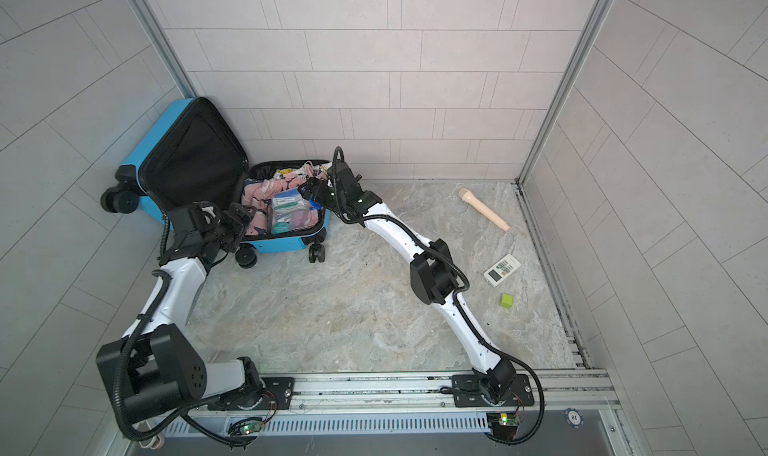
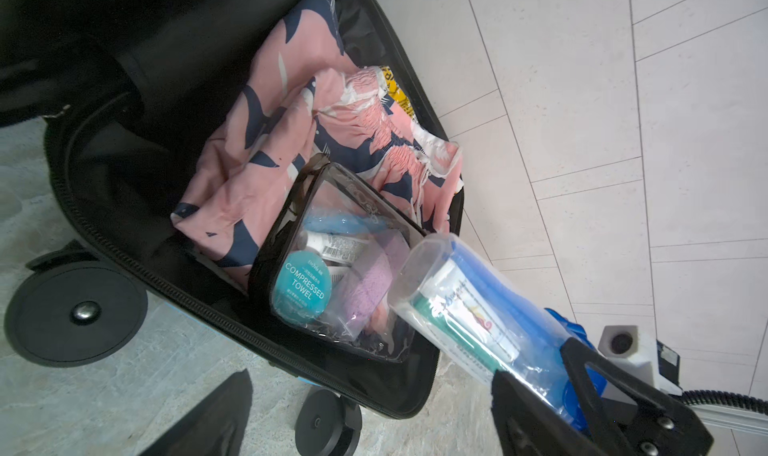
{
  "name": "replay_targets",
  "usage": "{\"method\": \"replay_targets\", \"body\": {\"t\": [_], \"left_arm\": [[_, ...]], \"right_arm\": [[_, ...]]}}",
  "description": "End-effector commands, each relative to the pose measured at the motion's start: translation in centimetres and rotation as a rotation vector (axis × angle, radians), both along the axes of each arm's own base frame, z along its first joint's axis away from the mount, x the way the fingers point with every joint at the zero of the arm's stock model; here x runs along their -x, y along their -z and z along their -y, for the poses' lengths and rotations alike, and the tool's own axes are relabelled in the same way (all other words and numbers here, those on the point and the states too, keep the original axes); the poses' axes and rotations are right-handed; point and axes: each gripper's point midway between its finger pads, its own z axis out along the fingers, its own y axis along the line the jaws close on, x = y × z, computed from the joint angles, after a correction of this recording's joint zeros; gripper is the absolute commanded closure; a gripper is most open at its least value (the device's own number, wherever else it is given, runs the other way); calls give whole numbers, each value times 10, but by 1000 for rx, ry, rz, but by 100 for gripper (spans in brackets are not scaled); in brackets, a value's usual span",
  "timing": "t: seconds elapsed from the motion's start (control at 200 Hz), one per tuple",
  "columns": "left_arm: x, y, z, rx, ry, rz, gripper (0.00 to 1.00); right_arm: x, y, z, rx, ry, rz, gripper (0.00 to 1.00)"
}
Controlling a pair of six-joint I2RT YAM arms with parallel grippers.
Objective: Pack the luggage
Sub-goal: 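Carry the box with the right gripper over the suitcase while the left gripper approaches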
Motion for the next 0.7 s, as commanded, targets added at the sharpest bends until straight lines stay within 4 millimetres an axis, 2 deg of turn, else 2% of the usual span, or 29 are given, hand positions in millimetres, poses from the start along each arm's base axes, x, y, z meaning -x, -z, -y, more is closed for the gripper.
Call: {"method": "replay_targets", "body": {"t": [0.0,0.15,0.34,0.535,0.695], "left_arm": [[-6,-8,-6,-6,9,16,5],[-10,0,-7,18,22,6,8],[-10,5,0,70,42,-5,7],[-22,7,27,392,87,25,3],[-41,-15,24,603,40,164,2]], "right_arm": [[-3,-66,-16,-188,22,144,30],[-6,-46,-33,-204,47,174,28],[-5,-22,-45,-178,50,189,29],[3,-28,-54,-205,15,201,30],[6,-36,-56,-231,11,206,31]]}}
